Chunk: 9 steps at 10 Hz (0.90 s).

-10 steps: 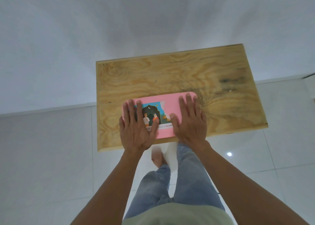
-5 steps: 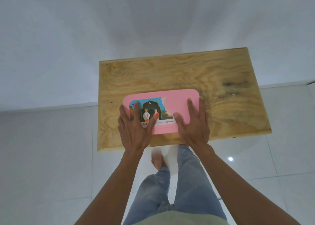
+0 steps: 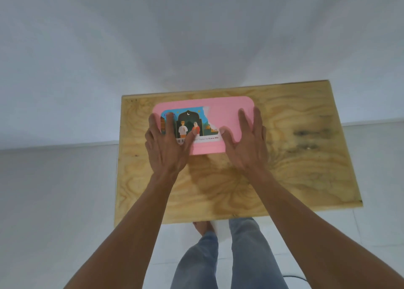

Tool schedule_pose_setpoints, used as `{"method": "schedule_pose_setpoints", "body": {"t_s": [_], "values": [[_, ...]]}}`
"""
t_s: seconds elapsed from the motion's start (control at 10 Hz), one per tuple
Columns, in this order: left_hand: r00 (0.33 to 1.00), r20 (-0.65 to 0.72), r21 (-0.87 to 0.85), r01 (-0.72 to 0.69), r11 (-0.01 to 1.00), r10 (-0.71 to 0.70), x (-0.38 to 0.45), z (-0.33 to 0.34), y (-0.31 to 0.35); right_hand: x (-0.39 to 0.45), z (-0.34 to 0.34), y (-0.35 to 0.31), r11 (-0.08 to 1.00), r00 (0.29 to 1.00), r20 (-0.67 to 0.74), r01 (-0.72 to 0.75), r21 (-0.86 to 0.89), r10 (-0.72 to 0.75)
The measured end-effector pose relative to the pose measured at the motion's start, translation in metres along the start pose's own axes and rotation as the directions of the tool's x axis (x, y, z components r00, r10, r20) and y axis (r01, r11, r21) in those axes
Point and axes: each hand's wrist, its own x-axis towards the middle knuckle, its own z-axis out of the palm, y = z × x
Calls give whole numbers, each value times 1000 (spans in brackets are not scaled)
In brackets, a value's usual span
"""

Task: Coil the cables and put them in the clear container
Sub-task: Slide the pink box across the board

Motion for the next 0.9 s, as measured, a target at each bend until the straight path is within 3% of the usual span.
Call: {"method": "schedule_pose_setpoints", "body": {"t_s": [0.5,0.9], "values": [[999,-40,45,-7,999,9,71,10,14,70,13,-19,994,994,-84,67,-83,-74],[996,74,111,-51,992,43,46,-12,14,43,-3,-27,985,998,46,51,-164,-44]]}}
